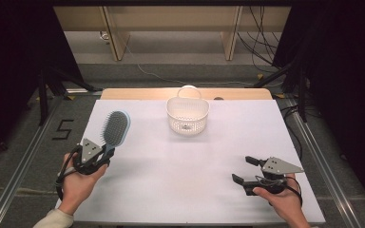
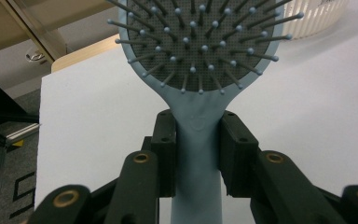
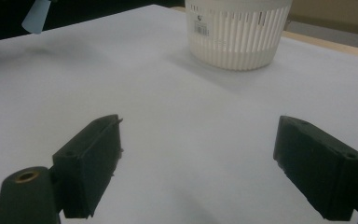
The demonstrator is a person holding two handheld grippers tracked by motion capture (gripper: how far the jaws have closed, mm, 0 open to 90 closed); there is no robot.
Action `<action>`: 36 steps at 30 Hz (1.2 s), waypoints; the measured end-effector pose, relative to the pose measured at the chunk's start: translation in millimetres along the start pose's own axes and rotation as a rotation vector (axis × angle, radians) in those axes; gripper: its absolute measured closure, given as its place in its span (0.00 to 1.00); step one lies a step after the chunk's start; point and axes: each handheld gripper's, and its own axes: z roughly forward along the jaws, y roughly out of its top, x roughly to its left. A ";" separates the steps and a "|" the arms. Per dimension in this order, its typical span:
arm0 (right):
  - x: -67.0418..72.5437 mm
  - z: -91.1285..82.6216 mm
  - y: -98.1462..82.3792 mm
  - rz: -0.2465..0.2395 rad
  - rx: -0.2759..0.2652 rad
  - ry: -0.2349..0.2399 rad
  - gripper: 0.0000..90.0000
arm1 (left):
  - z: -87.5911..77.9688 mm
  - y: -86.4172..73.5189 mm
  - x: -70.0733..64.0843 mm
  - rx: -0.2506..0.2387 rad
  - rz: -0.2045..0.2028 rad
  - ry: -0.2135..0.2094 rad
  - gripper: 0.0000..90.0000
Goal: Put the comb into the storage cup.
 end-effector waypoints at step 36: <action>0.0 0.0 0.0 0.001 0.001 -0.002 0.18 | 1.5 2.3 -1.3 -0.076 0.016 0.032 0.78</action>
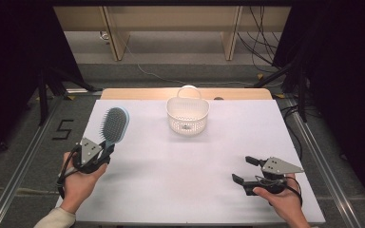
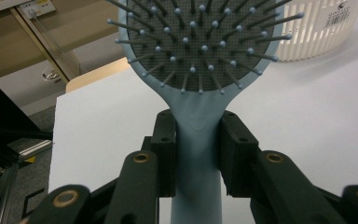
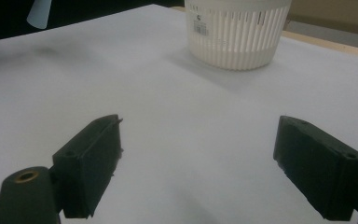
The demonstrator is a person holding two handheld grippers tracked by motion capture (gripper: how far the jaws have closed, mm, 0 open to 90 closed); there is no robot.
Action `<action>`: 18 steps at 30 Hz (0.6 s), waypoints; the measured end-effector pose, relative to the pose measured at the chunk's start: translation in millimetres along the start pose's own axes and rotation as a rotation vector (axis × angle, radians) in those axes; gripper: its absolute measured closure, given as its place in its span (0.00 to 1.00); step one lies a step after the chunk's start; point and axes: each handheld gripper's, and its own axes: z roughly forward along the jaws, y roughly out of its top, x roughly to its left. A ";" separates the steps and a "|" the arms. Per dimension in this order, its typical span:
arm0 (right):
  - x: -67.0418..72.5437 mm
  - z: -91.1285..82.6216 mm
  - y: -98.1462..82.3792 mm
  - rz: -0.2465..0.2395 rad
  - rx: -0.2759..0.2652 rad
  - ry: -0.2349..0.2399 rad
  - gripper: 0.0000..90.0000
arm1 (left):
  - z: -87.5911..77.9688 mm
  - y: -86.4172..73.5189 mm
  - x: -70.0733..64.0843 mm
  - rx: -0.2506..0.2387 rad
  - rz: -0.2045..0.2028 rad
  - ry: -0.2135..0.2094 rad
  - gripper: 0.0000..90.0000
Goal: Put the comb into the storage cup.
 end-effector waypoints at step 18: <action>0.0 -0.3 -0.1 0.001 0.000 -0.002 0.18 | 0.8 8.7 -4.7 -0.039 0.000 -0.007 0.78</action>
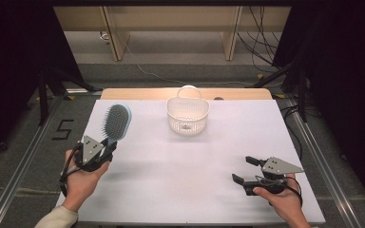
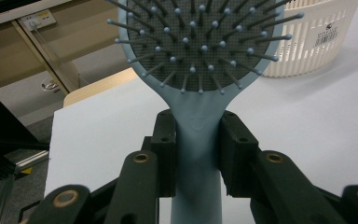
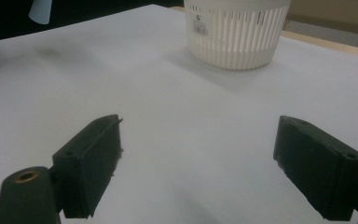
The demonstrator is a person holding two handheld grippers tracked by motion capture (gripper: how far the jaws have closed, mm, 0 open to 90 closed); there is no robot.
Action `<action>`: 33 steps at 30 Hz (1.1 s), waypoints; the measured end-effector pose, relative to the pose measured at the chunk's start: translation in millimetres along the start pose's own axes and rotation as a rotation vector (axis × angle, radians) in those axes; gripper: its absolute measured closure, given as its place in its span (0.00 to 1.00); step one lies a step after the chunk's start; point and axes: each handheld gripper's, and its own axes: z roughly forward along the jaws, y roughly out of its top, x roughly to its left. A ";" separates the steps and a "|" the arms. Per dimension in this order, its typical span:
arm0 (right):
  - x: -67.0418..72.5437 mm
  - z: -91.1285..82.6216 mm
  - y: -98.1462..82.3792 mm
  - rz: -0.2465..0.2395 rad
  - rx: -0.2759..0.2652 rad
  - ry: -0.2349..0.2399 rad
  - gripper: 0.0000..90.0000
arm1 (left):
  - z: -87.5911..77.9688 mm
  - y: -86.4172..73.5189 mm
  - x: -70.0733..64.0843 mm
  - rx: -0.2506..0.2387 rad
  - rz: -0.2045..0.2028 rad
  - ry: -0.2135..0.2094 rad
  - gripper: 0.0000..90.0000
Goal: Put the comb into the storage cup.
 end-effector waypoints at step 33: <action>-0.2 -0.3 0.0 0.006 0.002 0.001 0.18 | 3.8 7.8 -4.0 -0.044 -0.017 -0.026 0.78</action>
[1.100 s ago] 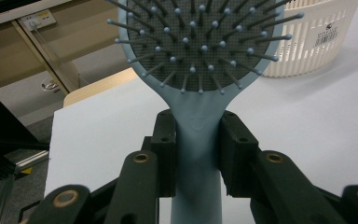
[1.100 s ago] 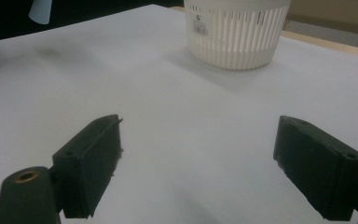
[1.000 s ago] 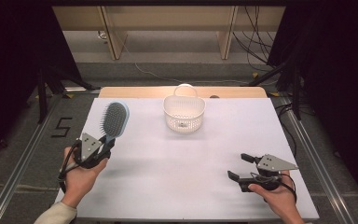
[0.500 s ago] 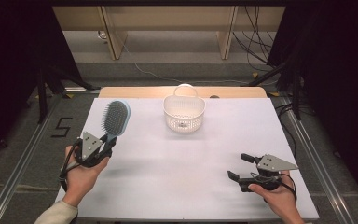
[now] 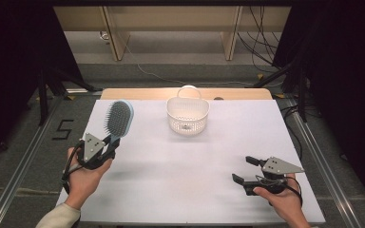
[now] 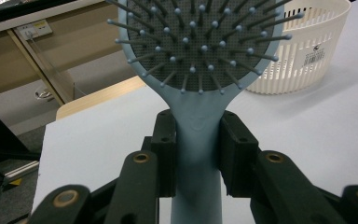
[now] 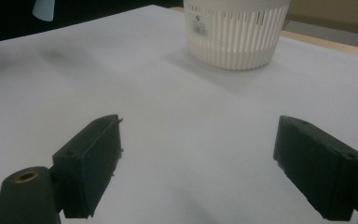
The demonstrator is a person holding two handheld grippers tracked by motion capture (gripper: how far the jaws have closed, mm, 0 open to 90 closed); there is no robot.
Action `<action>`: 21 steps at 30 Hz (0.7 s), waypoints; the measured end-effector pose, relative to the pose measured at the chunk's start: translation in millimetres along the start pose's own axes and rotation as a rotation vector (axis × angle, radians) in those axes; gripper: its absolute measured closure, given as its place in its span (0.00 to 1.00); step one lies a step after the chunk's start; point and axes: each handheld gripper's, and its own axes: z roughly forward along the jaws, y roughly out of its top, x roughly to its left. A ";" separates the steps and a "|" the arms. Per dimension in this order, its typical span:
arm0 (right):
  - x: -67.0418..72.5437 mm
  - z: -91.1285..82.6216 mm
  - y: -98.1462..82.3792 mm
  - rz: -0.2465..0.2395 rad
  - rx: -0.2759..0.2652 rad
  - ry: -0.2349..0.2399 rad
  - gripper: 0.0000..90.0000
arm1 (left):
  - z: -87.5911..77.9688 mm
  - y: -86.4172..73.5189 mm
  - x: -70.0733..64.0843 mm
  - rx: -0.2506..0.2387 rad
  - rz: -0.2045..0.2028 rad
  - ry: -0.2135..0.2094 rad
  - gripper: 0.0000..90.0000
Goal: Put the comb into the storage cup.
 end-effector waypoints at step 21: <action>-0.2 0.2 -0.1 0.001 -0.004 0.001 0.18 | 5.9 7.2 -6.1 -0.009 0.006 -0.022 0.78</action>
